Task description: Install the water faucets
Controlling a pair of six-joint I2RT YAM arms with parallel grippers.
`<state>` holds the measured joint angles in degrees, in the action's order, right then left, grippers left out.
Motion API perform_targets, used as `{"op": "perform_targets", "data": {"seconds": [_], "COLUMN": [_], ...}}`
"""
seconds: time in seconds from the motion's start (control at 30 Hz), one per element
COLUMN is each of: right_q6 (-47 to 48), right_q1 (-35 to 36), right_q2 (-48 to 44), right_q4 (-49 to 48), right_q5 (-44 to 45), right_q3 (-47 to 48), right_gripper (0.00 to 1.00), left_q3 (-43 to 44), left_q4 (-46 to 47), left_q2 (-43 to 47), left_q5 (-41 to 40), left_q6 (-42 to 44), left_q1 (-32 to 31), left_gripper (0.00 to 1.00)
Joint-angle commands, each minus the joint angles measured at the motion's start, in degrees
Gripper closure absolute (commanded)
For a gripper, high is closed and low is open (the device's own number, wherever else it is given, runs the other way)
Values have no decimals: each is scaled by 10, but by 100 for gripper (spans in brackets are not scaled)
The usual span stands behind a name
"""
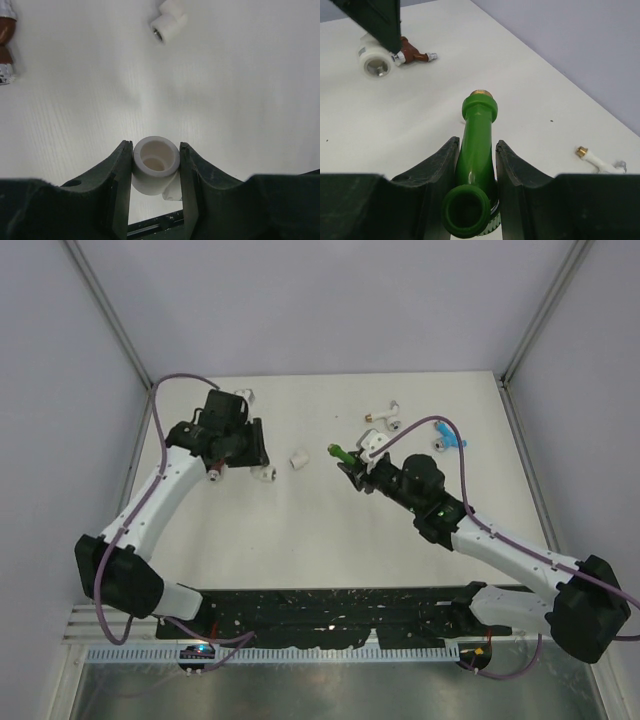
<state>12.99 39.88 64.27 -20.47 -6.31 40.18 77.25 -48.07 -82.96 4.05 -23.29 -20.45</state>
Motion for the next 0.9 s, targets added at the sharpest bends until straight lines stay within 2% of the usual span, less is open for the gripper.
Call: {"op": "perform_targets", "data": {"seconds": [0.0, 0.17, 0.23, 0.4, 0.57, 0.87], "right_q6": [72, 186, 231, 341, 434, 563], "right_q1": [41, 99, 112, 129, 164, 223], "right_q2": [-13, -27, -35, -45, -30, 16], "right_q4": [-31, -34, -34, -3, 32, 47], "right_q5": [-7, -32, -55, -113, -111, -81], "right_q3": [40, 41, 40, 63, 99, 135], "right_gripper": [95, 95, 95, 95, 95, 95], "left_q3": [54, 77, 62, -8, -4, -39], "left_q4": [10, 1, 17, 74, 54, 43], "left_q2": [61, 109, 131, 201, 239, 272], "left_q5": [-13, -1, 14, -7, -59, -83], "left_q6": [4, -16, -15, -3, 21, 43], "left_q1": [6, 8, 8, 7, -5, -35], "left_gripper": [100, 100, 100, 100, 100, 100]}}
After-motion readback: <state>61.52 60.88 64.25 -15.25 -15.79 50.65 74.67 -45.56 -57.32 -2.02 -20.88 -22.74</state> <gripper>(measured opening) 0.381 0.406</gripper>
